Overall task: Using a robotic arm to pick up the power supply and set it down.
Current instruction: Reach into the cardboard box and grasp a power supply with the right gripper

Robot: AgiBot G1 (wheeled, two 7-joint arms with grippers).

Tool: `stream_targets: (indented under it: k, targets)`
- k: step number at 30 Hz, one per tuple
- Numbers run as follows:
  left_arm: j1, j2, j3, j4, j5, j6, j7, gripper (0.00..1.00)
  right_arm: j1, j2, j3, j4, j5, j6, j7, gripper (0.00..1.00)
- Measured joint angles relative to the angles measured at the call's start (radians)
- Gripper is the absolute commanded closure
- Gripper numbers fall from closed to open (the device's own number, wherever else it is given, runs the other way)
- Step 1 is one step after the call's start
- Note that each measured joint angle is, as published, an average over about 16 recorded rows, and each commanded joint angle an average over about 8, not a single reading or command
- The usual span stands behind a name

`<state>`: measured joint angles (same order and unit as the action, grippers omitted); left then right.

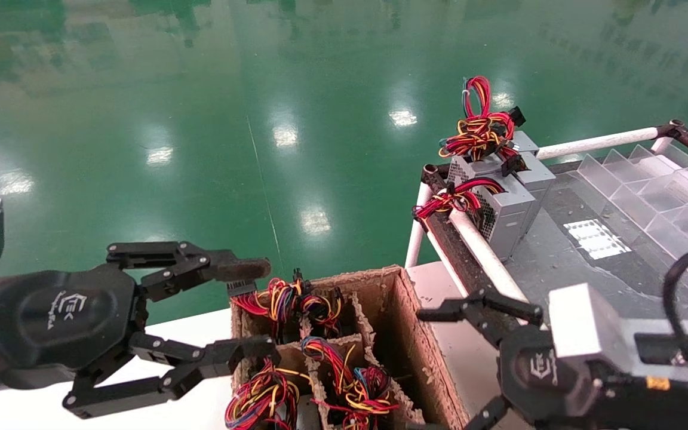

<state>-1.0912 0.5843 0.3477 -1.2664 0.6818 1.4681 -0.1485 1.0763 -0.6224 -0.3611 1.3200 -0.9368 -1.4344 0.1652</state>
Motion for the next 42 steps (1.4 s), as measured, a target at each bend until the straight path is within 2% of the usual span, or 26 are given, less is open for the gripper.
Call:
stream_targets:
  k: [7,28,29,36,37,42]
  targets:
    - [0.0,0.0,0.0,0.0,0.0,0.0,0.0,0.0,0.006,-0.038,-0.043,0.001,-0.077,0.011,-0.014,0.0]
    - [0.0,0.0,0.0,0.0,0.0,0.0,0.0,0.0,0.061,-0.223,-0.158,-0.095,-0.303,0.085,-0.098,0.01]
    - [0.0,0.0,0.0,0.0,0.0,0.0,0.0,0.0,0.062,-0.228,-0.161,-0.1,-0.308,0.086,-0.103,0.09]
    - [0.0,0.0,0.0,0.0,0.0,0.0,0.0,0.0,0.064,-0.247,-0.177,-0.127,-0.327,0.078,-0.126,0.96]
    - [0.0,0.0,0.0,0.0,0.0,0.0,0.0,0.0,0.064,-0.248,-0.179,-0.129,-0.328,0.075,-0.129,1.0]
    - [0.0,0.0,0.0,0.0,0.0,0.0,0.0,0.0,0.057,-0.244,-0.183,-0.137,-0.327,0.06,-0.139,1.0]
